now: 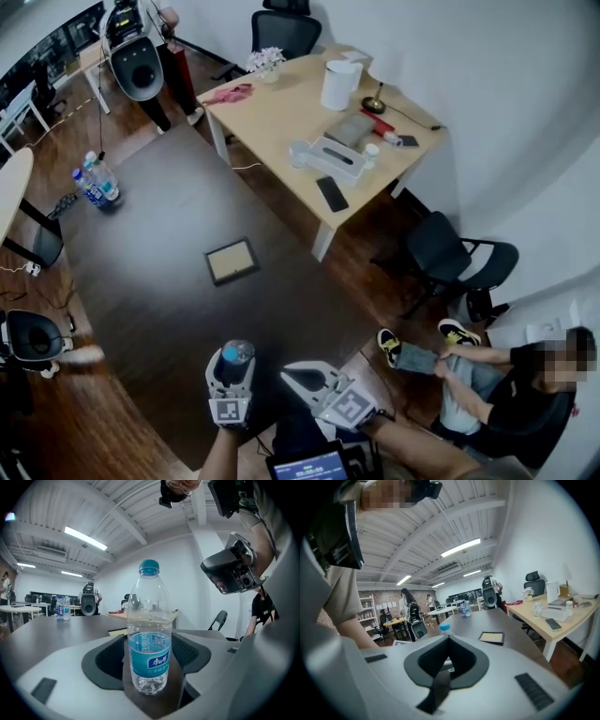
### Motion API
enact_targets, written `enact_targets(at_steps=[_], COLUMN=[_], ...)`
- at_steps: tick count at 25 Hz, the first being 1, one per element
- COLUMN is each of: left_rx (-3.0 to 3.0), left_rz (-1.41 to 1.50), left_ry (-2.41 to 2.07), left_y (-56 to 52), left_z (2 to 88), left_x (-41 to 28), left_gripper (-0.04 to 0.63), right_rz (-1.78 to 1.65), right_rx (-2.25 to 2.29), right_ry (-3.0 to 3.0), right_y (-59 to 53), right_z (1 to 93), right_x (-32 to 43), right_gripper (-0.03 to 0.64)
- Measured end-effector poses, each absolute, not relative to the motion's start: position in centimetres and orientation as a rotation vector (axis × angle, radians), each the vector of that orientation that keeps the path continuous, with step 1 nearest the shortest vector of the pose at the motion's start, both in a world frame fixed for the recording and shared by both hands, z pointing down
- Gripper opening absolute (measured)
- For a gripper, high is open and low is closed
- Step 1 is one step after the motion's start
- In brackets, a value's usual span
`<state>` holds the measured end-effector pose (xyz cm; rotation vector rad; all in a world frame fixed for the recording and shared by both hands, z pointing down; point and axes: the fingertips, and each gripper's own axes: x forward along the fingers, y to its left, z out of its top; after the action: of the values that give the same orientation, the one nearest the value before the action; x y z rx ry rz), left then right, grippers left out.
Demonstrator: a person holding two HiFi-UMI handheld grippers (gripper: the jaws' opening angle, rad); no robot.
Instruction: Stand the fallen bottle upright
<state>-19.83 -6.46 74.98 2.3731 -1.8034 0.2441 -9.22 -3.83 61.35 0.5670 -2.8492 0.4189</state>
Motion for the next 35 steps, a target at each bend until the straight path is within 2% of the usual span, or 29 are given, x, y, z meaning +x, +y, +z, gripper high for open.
enact_targets(at_steps=[12,20,22,24,25,35], left_rx=[2.327,2.254,2.253,2.262,2.279,2.164], left_rz=[0.18,-0.006,-0.008,0.031,0.063,-0.01], left_ry=[-1.824,-1.769,-1.767,-1.805,-1.826,-1.939], left_y=[-2.2,2.7,4.5,6.2,7.0,15.6], left_z=[73.0,68.0,65.6,63.2,62.1,56.6], left_x=[-22.0,-22.0,-21.0,-20.2,-19.7,-13.2], left_gripper=[0.314,0.312,0.238,0.065,0.006,0.0], right_rz=[0.395,0.393,0.382,0.348,0.329,0.355], right_rx=[0.58,0.602,0.618,0.628,0.628,0.476], right_ry=[-2.856,-2.886,-2.896,-2.903,-2.909,-2.972], right_y=[-2.4,-0.8,0.1,1.2,1.9,8.9], right_z=[59.9,57.4,56.6,55.7,55.1,53.2], right_x=[-9.5,-9.7,-9.1,-8.4,-8.0,-1.8], right_gripper=[0.021,0.021,0.021,0.021,0.021,0.021])
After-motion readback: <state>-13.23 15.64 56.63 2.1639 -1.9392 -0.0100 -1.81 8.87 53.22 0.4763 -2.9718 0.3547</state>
